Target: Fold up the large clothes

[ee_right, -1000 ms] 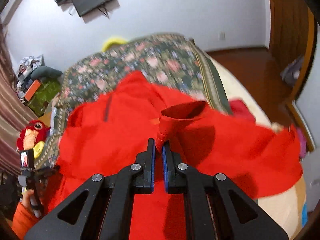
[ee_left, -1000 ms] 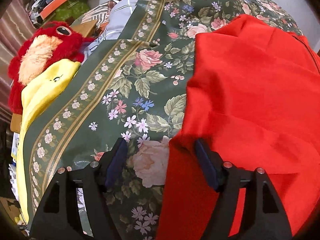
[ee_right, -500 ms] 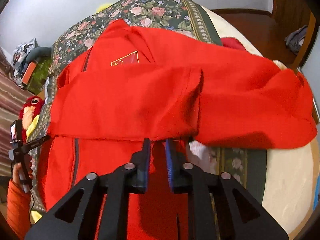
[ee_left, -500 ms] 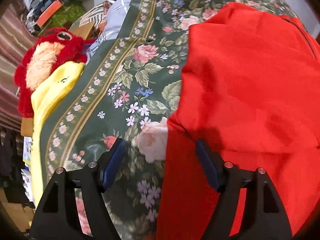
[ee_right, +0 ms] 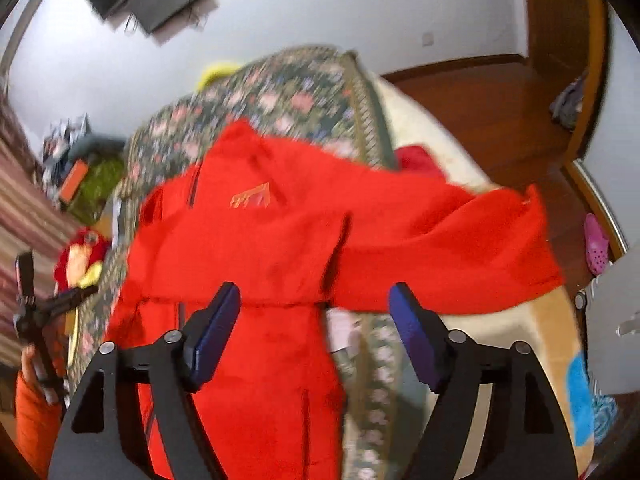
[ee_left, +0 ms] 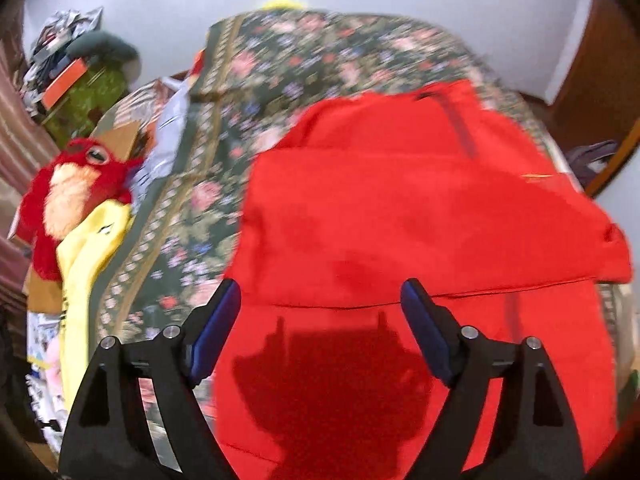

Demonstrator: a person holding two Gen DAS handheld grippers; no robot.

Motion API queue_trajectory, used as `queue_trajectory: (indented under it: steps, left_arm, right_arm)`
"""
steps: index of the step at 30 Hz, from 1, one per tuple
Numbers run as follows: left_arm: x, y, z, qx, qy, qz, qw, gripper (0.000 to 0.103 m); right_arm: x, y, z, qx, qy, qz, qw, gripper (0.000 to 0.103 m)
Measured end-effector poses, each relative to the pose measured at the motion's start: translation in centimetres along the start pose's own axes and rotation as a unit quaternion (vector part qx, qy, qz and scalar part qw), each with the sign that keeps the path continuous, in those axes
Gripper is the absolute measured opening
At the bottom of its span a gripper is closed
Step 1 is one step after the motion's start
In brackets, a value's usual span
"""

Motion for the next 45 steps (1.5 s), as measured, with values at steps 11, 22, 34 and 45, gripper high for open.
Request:
queue_trajectory:
  steps: [11, 22, 34, 45]
  left_arm:
    - [1.0, 1.2, -10.6, 0.069, 0.049, 0.000, 0.9965, 0.083]
    - [2.8, 2.2, -13.8, 0.073, 0.082, 0.019, 0.9938, 0.083]
    - [1.9, 3.1, -11.5, 0.077, 0.054, 0.004, 0.9955, 0.083]
    - [-1.1, 3.6, -8.5, 0.057, 0.065, -0.026, 0.9959, 0.083]
  right_arm:
    - [0.5, 1.6, -12.8, 0.194, 0.000, -0.003, 0.981, 0.077]
    - [5.0, 1.6, -20.0, 0.319, -0.032, -0.012, 0.947, 0.077]
    - [5.6, -1.4, -22.5, 0.363, 0.055, -0.072, 0.927, 0.010]
    - [-6.3, -8.8, -8.6, 0.149, 0.062, -0.236, 0.958, 0.008]
Point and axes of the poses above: each gripper's, at about its wrist camera, not at the fingertips, and x roughly the way its jaws point, z to its left, y to its underside, the point moved 7 cm from there along x, roughly the way its jaws point, and after that the axes turned 5 degrees about z, right-handed, at the moved point
